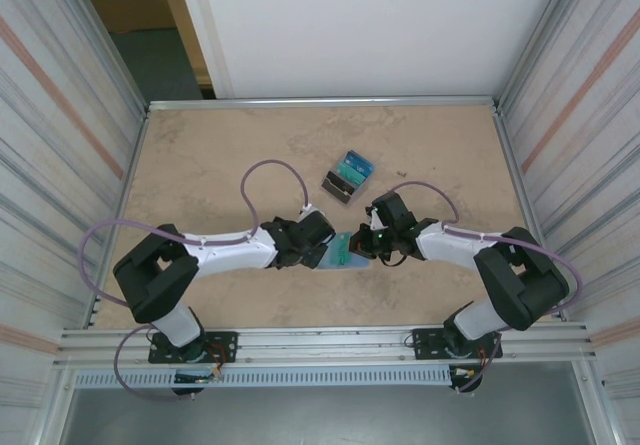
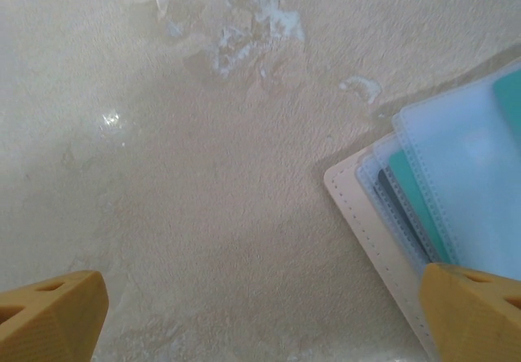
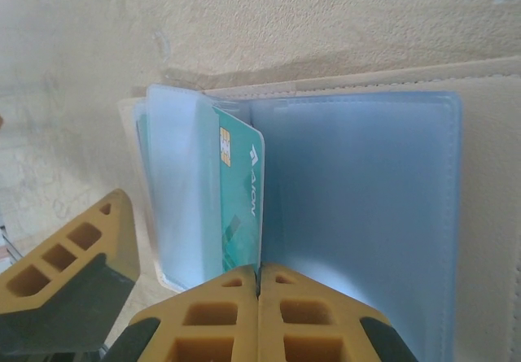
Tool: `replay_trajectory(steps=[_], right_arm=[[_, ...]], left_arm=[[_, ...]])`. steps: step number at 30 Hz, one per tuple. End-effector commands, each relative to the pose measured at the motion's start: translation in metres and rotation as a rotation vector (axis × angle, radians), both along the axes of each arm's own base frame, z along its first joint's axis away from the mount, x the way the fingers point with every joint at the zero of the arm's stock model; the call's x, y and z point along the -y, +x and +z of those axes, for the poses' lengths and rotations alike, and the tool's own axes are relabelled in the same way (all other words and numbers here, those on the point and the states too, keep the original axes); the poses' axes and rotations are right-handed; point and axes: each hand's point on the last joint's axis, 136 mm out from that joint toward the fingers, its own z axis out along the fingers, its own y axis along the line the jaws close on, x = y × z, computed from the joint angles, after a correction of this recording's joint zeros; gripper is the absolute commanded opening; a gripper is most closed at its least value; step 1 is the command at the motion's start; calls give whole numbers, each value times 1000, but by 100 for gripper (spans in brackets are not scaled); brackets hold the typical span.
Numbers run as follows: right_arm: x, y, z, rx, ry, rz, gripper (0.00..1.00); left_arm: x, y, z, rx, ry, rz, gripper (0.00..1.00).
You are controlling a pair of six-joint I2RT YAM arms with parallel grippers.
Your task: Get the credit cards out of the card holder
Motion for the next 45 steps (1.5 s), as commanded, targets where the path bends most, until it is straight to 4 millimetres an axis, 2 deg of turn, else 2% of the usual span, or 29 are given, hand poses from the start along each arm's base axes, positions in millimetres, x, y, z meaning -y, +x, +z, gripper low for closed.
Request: replay_trajectory(steps=[1, 5, 9, 14, 28, 37, 45], right_arm=[[8, 1, 3, 15, -42, -2, 0], [10, 1, 3, 14, -45, -6, 0], [10, 1, 3, 13, -44, -10, 0], [12, 1, 3, 9, -44, -14, 0], [18, -1, 6, 8, -43, -24, 0], [9, 1, 12, 20, 62, -39, 14], [4, 2, 4, 12, 95, -46, 17]], left_arm=[[10, 5, 31, 55, -32, -31, 99], [23, 7, 34, 68, -43, -60, 98], [37, 7, 26, 53, -27, -89, 99], [44, 9, 15, 43, 12, -106, 99], [45, 7, -7, 4, 89, -115, 99], [44, 2, -19, -34, 86, -104, 99], [44, -2, -23, -52, 72, -101, 99]])
